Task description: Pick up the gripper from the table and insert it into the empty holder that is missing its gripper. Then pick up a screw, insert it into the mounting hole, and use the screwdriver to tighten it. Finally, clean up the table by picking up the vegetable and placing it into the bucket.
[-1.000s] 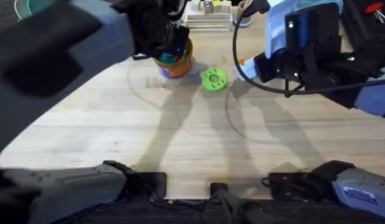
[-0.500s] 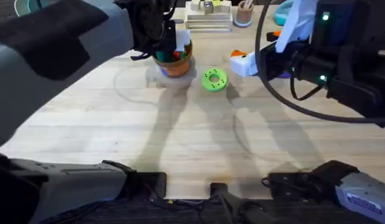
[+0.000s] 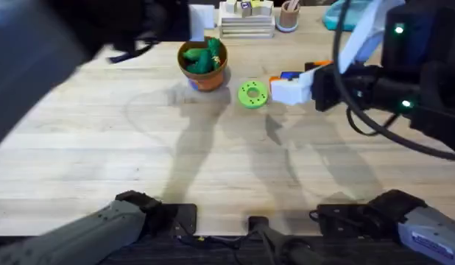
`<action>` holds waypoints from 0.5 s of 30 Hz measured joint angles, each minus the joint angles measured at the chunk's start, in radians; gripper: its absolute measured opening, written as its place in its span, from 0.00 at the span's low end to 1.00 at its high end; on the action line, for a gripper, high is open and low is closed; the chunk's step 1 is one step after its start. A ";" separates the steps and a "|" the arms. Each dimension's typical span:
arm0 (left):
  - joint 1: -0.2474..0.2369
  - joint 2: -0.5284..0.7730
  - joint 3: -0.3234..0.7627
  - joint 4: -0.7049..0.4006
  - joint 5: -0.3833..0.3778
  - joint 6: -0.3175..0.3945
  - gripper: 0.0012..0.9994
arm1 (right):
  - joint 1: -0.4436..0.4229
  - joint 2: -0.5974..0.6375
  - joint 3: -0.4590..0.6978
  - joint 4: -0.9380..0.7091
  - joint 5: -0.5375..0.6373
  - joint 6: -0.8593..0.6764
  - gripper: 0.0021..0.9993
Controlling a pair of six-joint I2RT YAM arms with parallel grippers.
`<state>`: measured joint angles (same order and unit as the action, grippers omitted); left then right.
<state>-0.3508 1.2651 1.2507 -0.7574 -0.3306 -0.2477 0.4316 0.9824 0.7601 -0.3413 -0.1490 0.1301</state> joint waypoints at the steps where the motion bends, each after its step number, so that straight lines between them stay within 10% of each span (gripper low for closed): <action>1: 0.000 -0.035 0.005 -0.034 0.011 0.014 0.99 | 0.000 -0.018 0.000 -0.027 -0.011 0.007 0.99; 15: 0.000 -0.314 0.008 -0.295 0.159 0.145 0.99 | 0.000 -0.163 0.146 -0.397 -0.051 0.065 0.99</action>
<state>-0.3511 0.9511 1.2587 -1.0527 -0.1715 -0.1031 0.4316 0.8197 0.9058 -0.7381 -0.2005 0.1954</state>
